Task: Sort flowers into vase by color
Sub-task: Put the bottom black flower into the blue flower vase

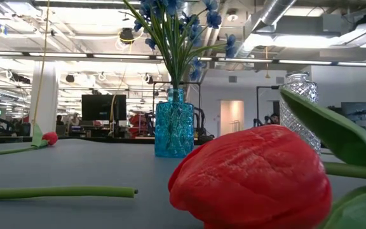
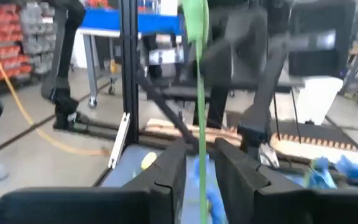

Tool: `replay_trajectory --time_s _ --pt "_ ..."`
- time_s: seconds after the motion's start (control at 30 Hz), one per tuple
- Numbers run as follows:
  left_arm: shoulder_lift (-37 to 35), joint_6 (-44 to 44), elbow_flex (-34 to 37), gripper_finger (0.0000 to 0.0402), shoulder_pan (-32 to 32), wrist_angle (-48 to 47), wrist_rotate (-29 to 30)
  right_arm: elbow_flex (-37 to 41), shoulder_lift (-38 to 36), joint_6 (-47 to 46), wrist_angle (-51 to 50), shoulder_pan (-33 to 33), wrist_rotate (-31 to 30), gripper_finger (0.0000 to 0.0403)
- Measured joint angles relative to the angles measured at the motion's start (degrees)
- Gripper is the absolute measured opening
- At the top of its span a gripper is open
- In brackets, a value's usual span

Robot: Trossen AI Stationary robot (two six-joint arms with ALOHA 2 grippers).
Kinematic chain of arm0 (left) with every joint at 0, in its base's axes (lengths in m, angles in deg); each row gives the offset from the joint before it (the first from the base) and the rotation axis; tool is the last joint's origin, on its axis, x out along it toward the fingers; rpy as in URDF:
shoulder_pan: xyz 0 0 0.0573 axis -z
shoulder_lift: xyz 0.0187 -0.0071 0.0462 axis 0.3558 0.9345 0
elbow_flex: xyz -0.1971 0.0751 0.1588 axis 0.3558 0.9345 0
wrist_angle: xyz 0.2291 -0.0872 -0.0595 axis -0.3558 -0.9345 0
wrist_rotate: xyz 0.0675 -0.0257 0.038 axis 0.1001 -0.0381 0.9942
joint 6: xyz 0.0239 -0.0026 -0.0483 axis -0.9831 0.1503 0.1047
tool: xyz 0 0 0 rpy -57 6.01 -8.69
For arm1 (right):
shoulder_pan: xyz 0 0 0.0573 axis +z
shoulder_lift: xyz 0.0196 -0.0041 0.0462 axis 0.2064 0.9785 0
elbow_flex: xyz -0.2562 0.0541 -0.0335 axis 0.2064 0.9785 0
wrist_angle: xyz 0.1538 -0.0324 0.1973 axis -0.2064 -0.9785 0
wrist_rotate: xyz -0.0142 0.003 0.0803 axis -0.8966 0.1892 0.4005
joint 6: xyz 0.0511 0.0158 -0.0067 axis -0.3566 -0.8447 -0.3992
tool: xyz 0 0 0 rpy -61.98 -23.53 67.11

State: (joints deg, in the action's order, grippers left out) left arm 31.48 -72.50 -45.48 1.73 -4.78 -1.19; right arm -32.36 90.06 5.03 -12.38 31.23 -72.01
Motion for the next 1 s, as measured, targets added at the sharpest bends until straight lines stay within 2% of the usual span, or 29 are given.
replay_trajectory --time_s 0.13,0.23,0.33,0.43,0.7,0.9,1.0 --pt "0.1 -0.1 -5.7 0.0000 -2.2 -5.4 -0.1 0.0 -5.4 -2.3 -13.2 0.3 0.0 0.0148" --pt "0.2 1.2 -7.5 0.0000 -5.4 -7.1 -0.1 0.5 -8.6 -7.2 -21.7 1.1 -0.7 0.0162" --pt "2.0 5.6 -8.4 0.0000 -10.1 -7.8 -4.1 3.6 -10.3 -9.2 -25.9 3.1 -3.7 0.0163" --pt "5.8 9.4 -10.6 0.0000 -14.3 -10.7 -7.4 7.7 -11.8 -10.6 -25.1 5.8 -9.0 0.0155" --pt "15.5 10.0 -20.1 0.0000 -16.2 -22.3 -5.6 17.5 -14.0 -13.3 -18.7 11.4 -19.4 0.0133" --pt "20.8 9.5 -27.4 0.0000 -15.0 -32.7 0.7 23.4 -14.2 -13.6 -11.7 12.2 -20.9 0.0127" --pt "23.0 9.8 -30.0 0.0000 -14.7 -35.7 1.9 24.5 -14.3 -13.6 -10.2 12.0 -20.9 0.0127"
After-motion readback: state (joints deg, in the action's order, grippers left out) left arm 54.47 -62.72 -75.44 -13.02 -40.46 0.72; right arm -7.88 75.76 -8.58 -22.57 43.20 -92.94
